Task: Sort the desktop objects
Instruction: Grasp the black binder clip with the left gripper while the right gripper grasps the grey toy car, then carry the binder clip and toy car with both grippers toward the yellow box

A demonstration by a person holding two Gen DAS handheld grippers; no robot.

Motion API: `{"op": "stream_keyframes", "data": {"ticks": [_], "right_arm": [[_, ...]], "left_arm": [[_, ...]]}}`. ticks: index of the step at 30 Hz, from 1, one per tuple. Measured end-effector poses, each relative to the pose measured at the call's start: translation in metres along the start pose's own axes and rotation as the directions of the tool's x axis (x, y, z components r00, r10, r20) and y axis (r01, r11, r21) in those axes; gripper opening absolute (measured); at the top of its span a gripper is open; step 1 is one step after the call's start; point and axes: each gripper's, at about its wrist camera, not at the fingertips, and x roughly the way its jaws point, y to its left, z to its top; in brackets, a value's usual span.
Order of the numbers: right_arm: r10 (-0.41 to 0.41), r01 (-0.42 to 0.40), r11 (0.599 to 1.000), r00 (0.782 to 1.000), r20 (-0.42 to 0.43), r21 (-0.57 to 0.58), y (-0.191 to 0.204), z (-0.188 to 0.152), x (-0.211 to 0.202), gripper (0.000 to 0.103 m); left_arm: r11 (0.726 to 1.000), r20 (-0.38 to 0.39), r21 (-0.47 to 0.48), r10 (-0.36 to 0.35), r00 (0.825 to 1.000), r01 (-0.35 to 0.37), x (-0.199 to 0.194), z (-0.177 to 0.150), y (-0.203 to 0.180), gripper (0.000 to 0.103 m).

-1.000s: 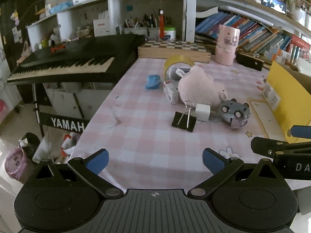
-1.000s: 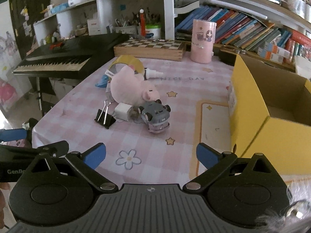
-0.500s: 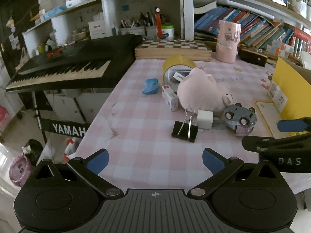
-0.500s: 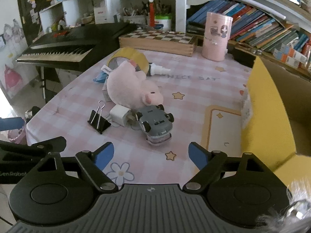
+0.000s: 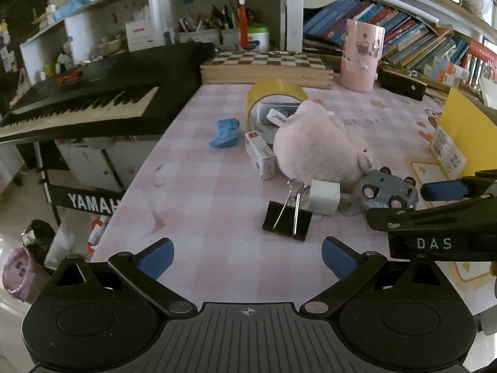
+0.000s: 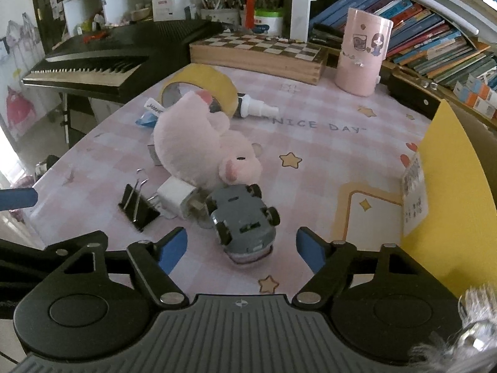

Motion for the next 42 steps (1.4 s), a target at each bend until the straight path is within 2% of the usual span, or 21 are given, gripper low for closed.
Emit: {"op": "stream_keyframes", "data": {"ticks": [2,6,11,16,24,29,36,42], "right_arm": [[0.004,-0.004,1.000,1.000,-0.011,0.003,-0.002,0.003,0.006,0.067],[0.007,-0.007,1.000,1.000,-0.027,0.010,-0.008,0.009,0.015,0.062],[0.042,-0.040,0.999,0.998,-0.046,0.025,-0.014,0.014,0.023,0.061],[0.061,-0.061,0.998,0.997,-0.048,0.017,-0.016,0.018,0.026,0.056],[0.098,-0.099,0.995,0.993,-0.071,0.000,-0.014,0.019,0.030,0.041],[0.093,-0.093,0.996,0.994,-0.050,-0.007,-0.012,0.019,0.025,0.041],[0.070,-0.069,0.998,0.998,-0.010,0.012,-0.011,0.017,0.010,0.041],[0.033,-0.032,0.999,0.999,-0.016,0.039,-0.009,0.008,0.001,0.041]], "left_arm": [[1.000,-0.007,0.003,-0.008,1.000,0.008,0.008,0.003,-0.002,0.101],[0.999,-0.029,0.015,-0.038,0.999,0.039,0.022,0.009,-0.006,0.094],[0.995,-0.096,0.025,-0.096,0.991,0.099,0.041,0.016,-0.010,0.067],[0.990,-0.072,0.094,-0.099,0.992,0.106,0.046,0.018,-0.016,0.064],[0.984,-0.077,0.116,-0.127,0.989,0.136,0.049,0.020,-0.017,0.040],[0.985,-0.076,0.083,-0.144,0.987,0.150,0.043,0.022,-0.013,0.039],[0.988,-0.027,0.031,-0.150,0.988,0.151,0.024,0.024,-0.002,0.039],[0.983,0.006,0.039,-0.177,0.984,0.177,0.009,0.025,0.001,0.039]]}}
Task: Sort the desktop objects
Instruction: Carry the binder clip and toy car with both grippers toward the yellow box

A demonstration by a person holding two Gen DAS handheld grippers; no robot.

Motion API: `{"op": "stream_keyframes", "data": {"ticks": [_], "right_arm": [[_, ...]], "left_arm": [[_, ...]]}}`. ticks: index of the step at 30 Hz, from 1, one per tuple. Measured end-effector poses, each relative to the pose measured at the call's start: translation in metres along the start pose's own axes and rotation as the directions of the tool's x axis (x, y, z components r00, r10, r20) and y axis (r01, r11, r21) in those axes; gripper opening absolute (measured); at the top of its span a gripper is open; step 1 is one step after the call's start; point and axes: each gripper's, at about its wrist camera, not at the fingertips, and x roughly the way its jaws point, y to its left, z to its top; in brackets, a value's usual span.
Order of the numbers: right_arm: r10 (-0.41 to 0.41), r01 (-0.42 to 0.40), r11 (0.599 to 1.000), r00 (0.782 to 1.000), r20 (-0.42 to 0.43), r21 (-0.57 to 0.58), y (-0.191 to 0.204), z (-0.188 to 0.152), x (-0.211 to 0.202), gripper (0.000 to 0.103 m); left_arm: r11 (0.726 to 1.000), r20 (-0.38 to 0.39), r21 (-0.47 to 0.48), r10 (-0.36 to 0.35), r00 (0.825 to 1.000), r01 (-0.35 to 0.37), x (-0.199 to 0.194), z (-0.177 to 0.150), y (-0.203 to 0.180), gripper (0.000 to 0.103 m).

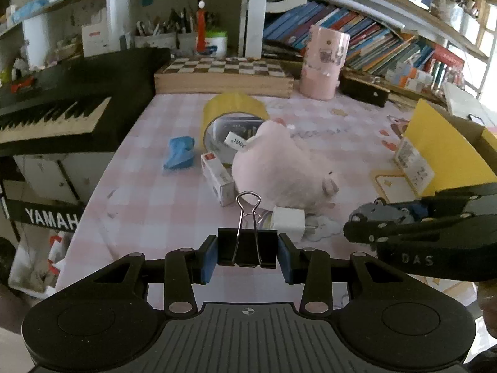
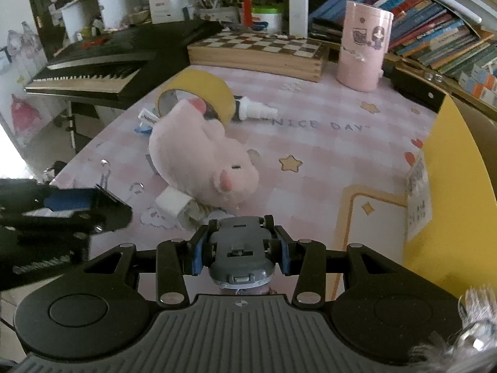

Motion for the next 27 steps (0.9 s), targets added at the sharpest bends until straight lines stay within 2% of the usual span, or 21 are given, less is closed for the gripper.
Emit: {"op": "stream_keyframes", "data": {"ticks": [9,17,27], "right_arm": [[-0.022,0.022,1.000,0.999,0.028,0.008,0.010,-0.004,-0.017,0.041],[-0.058,0.054,0.996,0.996,0.065,0.069,0.013,-0.012,-0.048,0.041],[-0.111,0.101,0.986,0.991,0.068,0.131,0.032,-0.045,-0.080,0.041]], "left_arm": [[1.000,0.043,0.001,-0.022,0.999,0.022,-0.023,-0.002,0.006,0.039],[0.996,0.079,0.034,-0.086,0.993,0.084,-0.044,-0.002,0.006,0.039],[0.984,0.071,0.086,-0.162,0.984,0.155,-0.068,-0.026,0.000,0.039]]}}
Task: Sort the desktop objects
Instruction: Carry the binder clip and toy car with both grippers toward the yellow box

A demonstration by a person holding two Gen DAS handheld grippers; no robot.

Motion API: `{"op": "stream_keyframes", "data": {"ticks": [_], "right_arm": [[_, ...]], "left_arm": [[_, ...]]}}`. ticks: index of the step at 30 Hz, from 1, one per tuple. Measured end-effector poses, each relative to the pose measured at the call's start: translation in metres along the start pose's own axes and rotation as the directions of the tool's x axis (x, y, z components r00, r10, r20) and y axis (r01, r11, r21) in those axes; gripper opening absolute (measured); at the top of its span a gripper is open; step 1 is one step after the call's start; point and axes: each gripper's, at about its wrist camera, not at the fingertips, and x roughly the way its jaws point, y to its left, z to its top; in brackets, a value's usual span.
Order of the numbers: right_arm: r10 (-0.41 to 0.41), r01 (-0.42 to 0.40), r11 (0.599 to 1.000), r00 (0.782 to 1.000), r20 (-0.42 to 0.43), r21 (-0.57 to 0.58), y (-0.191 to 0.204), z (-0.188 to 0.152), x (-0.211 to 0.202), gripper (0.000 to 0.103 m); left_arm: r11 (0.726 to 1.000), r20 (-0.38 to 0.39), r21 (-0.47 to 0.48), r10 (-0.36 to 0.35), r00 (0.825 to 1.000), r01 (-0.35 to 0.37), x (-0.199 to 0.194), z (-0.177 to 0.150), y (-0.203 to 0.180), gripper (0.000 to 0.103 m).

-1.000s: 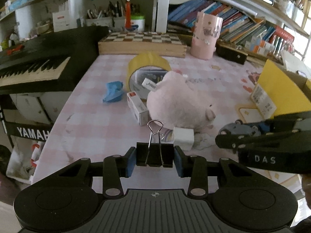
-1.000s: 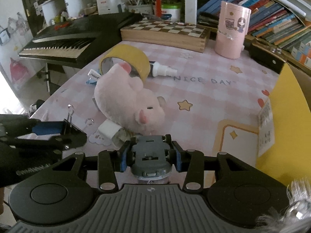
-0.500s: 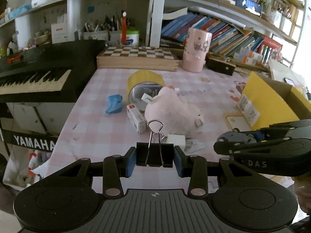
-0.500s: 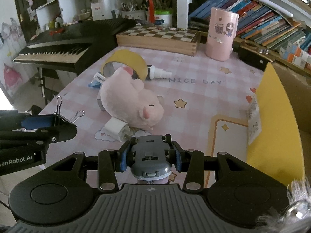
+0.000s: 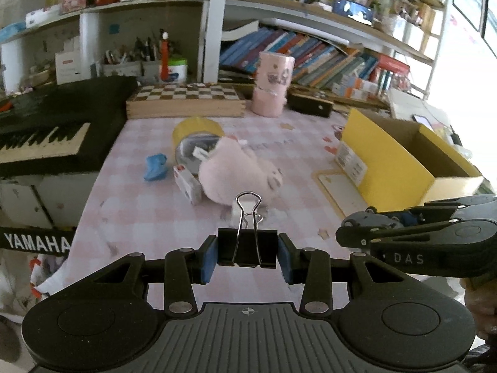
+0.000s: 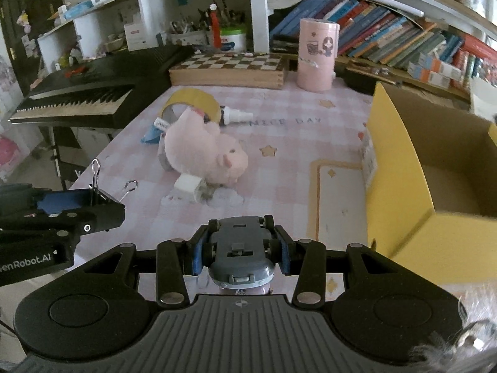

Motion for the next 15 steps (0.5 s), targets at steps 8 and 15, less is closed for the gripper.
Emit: {"op": "stream_keyframes", "data": {"ticks": [8,15], "right_arm": [[-0.025,0.025,0.999,1.000,-0.013,0.046,0.014,-0.033,-0.026,0.041],[-0.053,0.053,0.995,0.999,-0.013,0.088,0.024,-0.061,-0.052,0.041]], "left_arm": [[0.999,-0.016,0.024,-0.031,0.999,0.031,-0.029,-0.026,-0.002,0.039],[0.997,-0.024,0.054,-0.053,0.998,0.055,-0.048,-0.042,-0.009,0.039]]}}
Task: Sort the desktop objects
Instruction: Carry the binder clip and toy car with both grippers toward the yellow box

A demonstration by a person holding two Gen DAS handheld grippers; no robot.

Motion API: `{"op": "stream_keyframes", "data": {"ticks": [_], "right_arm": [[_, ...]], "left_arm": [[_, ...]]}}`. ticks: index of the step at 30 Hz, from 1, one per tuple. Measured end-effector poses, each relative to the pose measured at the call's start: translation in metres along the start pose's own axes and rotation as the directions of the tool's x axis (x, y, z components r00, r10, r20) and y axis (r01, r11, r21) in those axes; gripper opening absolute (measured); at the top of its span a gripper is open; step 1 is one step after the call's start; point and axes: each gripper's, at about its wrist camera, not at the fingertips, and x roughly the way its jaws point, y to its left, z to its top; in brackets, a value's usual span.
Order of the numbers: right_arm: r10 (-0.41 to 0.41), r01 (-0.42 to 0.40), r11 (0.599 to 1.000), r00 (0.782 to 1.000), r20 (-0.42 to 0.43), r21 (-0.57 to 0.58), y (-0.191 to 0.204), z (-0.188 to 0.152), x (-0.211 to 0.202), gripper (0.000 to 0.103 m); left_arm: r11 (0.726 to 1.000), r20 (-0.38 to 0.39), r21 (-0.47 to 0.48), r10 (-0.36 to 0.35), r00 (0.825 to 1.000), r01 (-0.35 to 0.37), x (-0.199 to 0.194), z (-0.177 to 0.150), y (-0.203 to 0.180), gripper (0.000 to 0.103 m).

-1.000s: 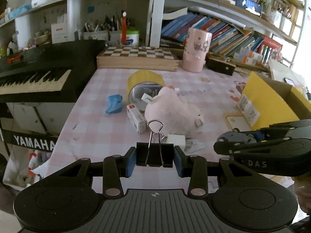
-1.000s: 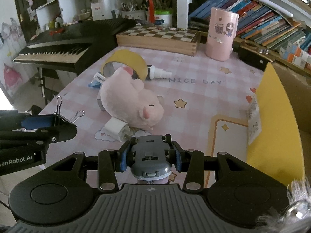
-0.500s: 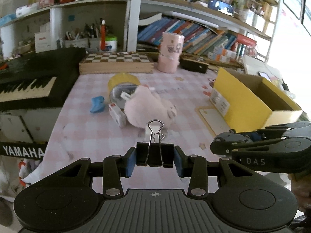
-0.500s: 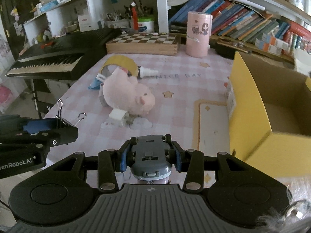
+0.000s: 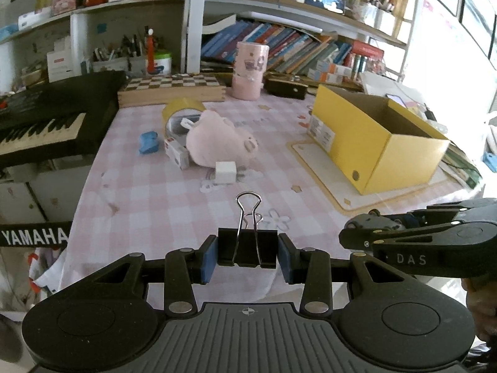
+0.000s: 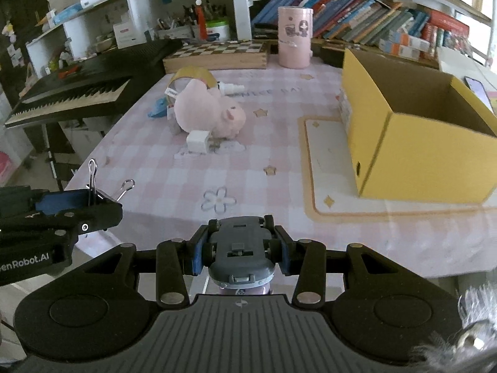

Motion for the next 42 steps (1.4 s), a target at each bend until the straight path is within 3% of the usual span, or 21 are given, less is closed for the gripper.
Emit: {"op": "stream_keyframes", "data": {"ticks": [12,21,30,42], "right_arm": [[-0.054,0.054,0.996,0.999,0.004,0.077,0.003,-0.044,-0.036,0.041],[-0.122,0.119,0.977,0.993,0.004,0.177,-0.007,-0.070,-0.056,0.041],[-0.179,0.171,0.948,0.984,0.005,0.267,-0.020,-0.082,-0.067,0.041],[-0.233,0.225,0.929,0.972,-0.009,0.295,-0.035,-0.090,-0.078,0.041]], "left_arm": [[0.993,-0.018,0.087,-0.073,0.997,0.074,-0.019,-0.022,-0.020,0.039],[0.974,-0.037,0.172,-0.143,0.989,0.147,-0.022,-0.028,-0.038,0.039],[0.949,-0.062,0.245,-0.188,0.980,0.197,-0.021,-0.033,-0.053,0.039],[0.925,-0.080,0.275,-0.249,0.965,0.262,-0.013,-0.030,-0.074,0.039]]}}
